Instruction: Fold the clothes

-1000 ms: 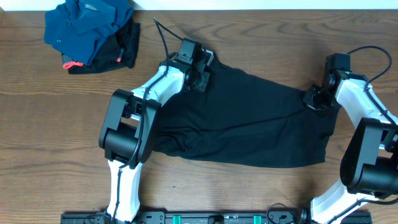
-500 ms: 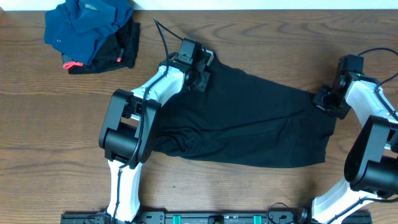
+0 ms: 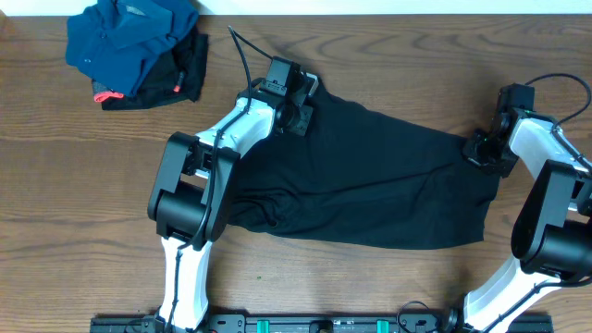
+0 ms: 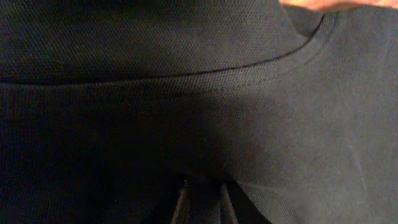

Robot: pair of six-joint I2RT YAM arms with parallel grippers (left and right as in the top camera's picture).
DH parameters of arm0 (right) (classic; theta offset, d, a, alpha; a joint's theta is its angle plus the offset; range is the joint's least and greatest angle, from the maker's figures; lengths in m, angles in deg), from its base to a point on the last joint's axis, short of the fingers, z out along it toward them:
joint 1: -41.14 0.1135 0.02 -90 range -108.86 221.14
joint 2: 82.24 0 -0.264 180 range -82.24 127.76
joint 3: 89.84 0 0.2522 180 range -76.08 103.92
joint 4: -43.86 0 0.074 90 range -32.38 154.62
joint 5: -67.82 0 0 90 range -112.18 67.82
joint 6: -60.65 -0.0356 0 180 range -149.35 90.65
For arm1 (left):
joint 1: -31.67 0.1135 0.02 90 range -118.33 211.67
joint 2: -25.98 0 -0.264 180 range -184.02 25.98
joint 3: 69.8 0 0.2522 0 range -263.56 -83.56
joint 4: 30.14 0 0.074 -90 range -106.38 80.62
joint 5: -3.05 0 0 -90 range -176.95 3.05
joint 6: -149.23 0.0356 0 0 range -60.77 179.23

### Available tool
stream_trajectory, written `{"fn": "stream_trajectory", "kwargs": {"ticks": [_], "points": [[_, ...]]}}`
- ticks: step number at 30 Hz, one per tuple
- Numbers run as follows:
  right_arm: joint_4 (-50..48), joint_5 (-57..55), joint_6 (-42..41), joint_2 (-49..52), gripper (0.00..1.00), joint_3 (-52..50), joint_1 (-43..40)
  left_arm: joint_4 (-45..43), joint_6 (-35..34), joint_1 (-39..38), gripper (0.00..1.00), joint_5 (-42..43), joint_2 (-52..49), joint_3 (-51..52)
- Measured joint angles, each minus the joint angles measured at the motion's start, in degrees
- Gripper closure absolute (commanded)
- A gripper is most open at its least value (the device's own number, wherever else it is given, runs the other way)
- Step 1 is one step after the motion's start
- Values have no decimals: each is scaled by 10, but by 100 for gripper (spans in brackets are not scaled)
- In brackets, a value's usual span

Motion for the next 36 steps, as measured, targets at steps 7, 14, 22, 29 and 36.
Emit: {"fn": "stream_trajectory", "kwargs": {"ticks": [7, 14, 22, 29, 36], "points": [[-66, 3, 8, 16, 83, 8, 0, -35, -2, 1, 82, 0, -7, 0], [-150, 23, 19, 45, 82, 25, 0, -85, -31, 23, 86, -11, -16, 0], [-248, 67, 26, 75, 76, 34, 2, -103, -76, 79, 85, -25, -28, -3], [-297, 93, 37, 87, 72, 34, 23, -104, -96, 112, 83, -17, -37, -15], [-335, 101, 48, 96, 69, 34, 57, -114, -105, 125, 83, -20, -38, -16]]}}
